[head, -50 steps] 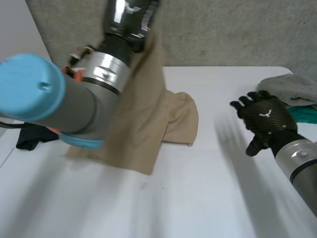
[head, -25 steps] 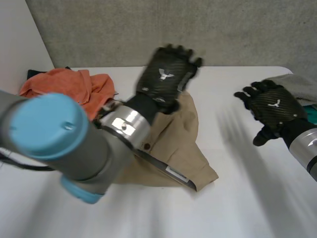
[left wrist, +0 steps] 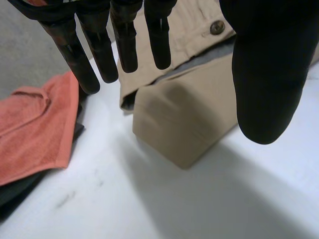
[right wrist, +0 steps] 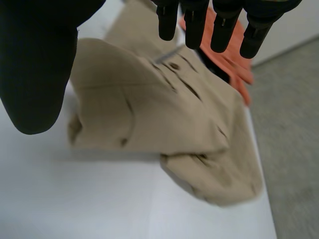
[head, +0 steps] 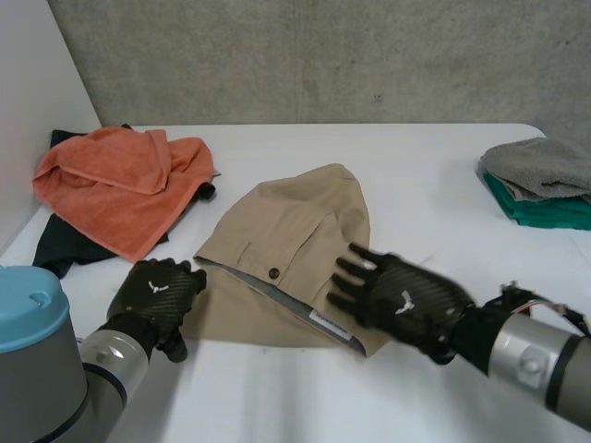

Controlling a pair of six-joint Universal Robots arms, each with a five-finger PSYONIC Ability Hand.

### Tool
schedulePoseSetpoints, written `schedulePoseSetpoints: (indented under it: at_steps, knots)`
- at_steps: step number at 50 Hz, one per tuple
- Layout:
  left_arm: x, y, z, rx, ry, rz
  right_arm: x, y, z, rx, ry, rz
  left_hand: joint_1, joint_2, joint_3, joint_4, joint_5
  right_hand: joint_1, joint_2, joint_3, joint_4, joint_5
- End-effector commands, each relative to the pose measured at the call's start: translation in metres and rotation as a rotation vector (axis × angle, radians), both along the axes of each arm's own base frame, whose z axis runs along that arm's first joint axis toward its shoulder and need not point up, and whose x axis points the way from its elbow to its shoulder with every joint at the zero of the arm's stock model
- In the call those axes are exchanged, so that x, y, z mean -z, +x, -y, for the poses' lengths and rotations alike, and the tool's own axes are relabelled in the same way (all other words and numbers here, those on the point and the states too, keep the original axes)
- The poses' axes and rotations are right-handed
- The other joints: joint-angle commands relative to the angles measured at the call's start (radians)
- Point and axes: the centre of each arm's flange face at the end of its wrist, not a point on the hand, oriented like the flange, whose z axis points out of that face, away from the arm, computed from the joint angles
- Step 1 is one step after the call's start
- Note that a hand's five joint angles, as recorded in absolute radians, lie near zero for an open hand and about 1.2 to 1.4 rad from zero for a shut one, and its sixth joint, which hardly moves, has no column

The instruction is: Fold the laundry.

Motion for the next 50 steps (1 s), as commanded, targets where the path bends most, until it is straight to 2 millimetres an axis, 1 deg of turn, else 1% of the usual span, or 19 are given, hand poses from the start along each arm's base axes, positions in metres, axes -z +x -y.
schedulePoseSetpoints:
  at_steps: [1,5,7,9,10,13,17,21,22,24,25,28,31,32,33,34,37,41,50]
  knots:
    - [0.018,-0.002,0.005,0.019,0.059,0.016,0.027,0.014,-0.007,-0.105,-0.051,-0.096,0.052,0.068,0.068,0.077,0.075,0.012,0.029,0.035,0.033,0.024]
    - [0.02,-0.006,0.013,0.02,0.043,0.008,0.034,0.019,-0.005,-0.122,-0.057,-0.106,0.245,0.262,0.261,0.271,0.268,0.202,0.219,0.225,0.223,0.214]
    - [0.018,-0.009,0.019,0.019,0.006,-0.007,0.034,0.024,-0.003,-0.125,-0.094,-0.103,0.433,0.449,0.449,0.458,0.456,0.694,0.711,0.717,0.716,0.706]
    - [0.019,-0.011,0.023,0.02,-0.012,-0.016,0.034,0.026,0.0,-0.108,-0.106,-0.099,0.67,0.687,0.686,0.696,0.693,0.97,0.988,0.994,0.992,0.983]
    - [0.02,-0.013,0.027,0.021,-0.028,-0.024,0.033,0.028,0.004,-0.074,-0.11,-0.087,0.898,0.915,0.914,0.924,0.921,1.16,1.177,1.183,1.181,1.172]
    - [0.023,-0.018,0.033,0.028,-0.037,-0.023,0.027,0.032,0.015,-0.008,-0.114,-0.035,0.979,0.996,0.995,1.005,1.002,1.161,1.179,1.185,1.183,1.174]
    - [0.023,-0.023,0.041,0.048,-0.068,0.019,0.001,0.035,0.03,0.12,-0.09,0.104,0.979,0.996,0.995,1.005,1.002,1.161,1.179,1.185,1.183,1.174]
    - [0.008,-0.027,0.049,0.059,-0.152,0.054,-0.048,0.028,0.049,0.301,-0.093,0.303,0.979,0.996,0.995,1.005,1.002,1.161,1.179,1.185,1.183,1.174]
    - [-0.009,-0.027,0.054,0.049,-0.212,0.05,-0.07,0.024,0.055,0.373,-0.094,0.394,0.979,0.996,0.995,1.005,1.002,1.161,1.179,1.185,1.183,1.174]
    - [-0.033,-0.027,0.056,0.032,-0.284,0.026,-0.091,0.021,0.06,0.426,-0.096,0.479,0.979,0.996,0.995,1.005,1.002,1.161,1.179,1.185,1.183,1.174]
    - [-0.053,-0.027,0.057,0.02,-0.34,-0.01,-0.109,0.017,0.063,0.475,-0.095,0.546,0.979,0.996,0.995,1.005,1.002,1.161,1.179,1.185,1.183,1.174]
    - [-0.07,-0.027,0.054,0.02,-0.379,-0.042,-0.124,0.012,0.067,0.542,-0.104,0.586,0.979,0.996,0.995,1.005,1.002,1.161,1.179,1.185,1.183,1.174]
    - [-0.063,-0.032,0.041,0.07,-0.324,-0.066,-0.118,0.009,0.065,0.596,-0.053,0.546,0.979,0.996,0.995,1.005,1.002,1.161,1.179,1.185,1.183,1.174]
    - [-0.057,-0.034,0.035,0.086,-0.296,-0.064,-0.115,0.008,0.064,0.602,-0.037,0.534,0.701,0.717,0.717,0.726,0.724,1.161,1.179,1.185,1.183,1.174]
    - [-0.046,-0.036,0.018,0.123,-0.235,-0.049,-0.104,0.008,0.063,0.615,0.002,0.499,0.239,0.255,0.255,0.264,0.262,1.161,1.179,1.185,1.183,1.174]
    - [-0.041,-0.037,0.011,0.139,-0.204,-0.044,-0.095,0.008,0.062,0.627,0.03,0.474,0.196,0.213,0.212,0.222,0.219,1.161,1.179,1.185,1.183,1.174]
    - [-0.028,-0.037,-0.01,0.175,-0.11,-0.021,-0.064,0.011,0.065,0.648,0.107,0.407,0.181,0.198,0.197,0.207,0.204,1.161,1.179,1.185,1.183,1.174]
    - [-0.018,-0.04,-0.03,0.204,-0.04,-0.043,-0.041,0.011,0.069,0.674,0.157,0.364,0.187,0.203,0.203,0.212,0.21,1.161,1.179,1.185,1.183,1.174]
    - [-0.007,-0.058,-0.058,0.308,0.045,-0.101,-0.038,0.005,0.073,0.737,0.139,0.369,0.184,0.201,0.2,0.21,0.207,1.161,1.179,1.185,1.183,1.174]
